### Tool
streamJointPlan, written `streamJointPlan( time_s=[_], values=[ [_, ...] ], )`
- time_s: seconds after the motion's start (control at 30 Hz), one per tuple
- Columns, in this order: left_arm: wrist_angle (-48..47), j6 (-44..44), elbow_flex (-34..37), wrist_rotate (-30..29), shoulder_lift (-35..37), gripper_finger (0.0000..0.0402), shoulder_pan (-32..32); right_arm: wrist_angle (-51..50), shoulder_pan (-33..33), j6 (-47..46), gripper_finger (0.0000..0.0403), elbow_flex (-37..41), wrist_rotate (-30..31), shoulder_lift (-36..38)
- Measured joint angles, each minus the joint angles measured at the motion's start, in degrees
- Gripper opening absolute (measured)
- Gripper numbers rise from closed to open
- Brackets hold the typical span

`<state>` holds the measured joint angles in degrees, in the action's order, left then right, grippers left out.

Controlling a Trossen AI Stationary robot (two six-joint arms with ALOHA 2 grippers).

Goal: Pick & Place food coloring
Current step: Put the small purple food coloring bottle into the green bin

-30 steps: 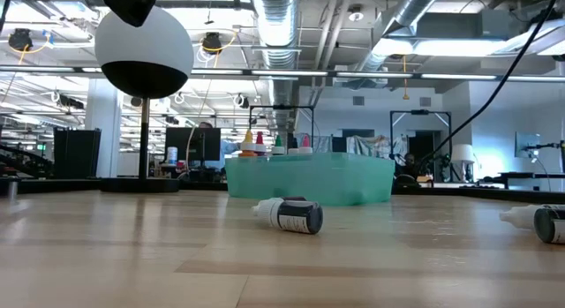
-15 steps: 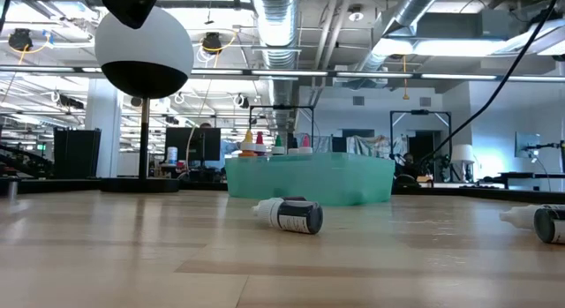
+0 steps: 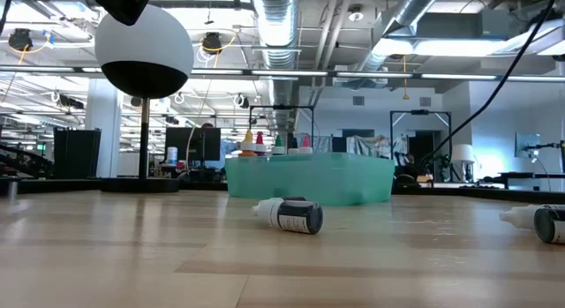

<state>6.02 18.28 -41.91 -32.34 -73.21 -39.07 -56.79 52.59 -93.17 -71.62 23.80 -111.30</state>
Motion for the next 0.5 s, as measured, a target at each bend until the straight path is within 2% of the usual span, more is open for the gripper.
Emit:
streamJointPlan(
  time_s=[0.2, 0.4, 0.5],
  values=[
    [0.0, 0.38, 0.0, -0.04, 0.0, 0.0167, 0.0, -8.51, -2.17, 5.55, 0.0071, -5.53, 6.53, 0.14],
    [0.07, 0.42, 0.0, -0.04, 0.0, 0.0167, 0.0, -13.72, -7.88, 15.72, 0.0071, -11.31, 19.43, 0.23],
    [0.07, 0.42, 0.0, -0.04, 0.0, 0.0167, 0.0, -13.79, -12.41, 21.92, 0.0071, -12.96, 23.53, 0.3]
  ],
)
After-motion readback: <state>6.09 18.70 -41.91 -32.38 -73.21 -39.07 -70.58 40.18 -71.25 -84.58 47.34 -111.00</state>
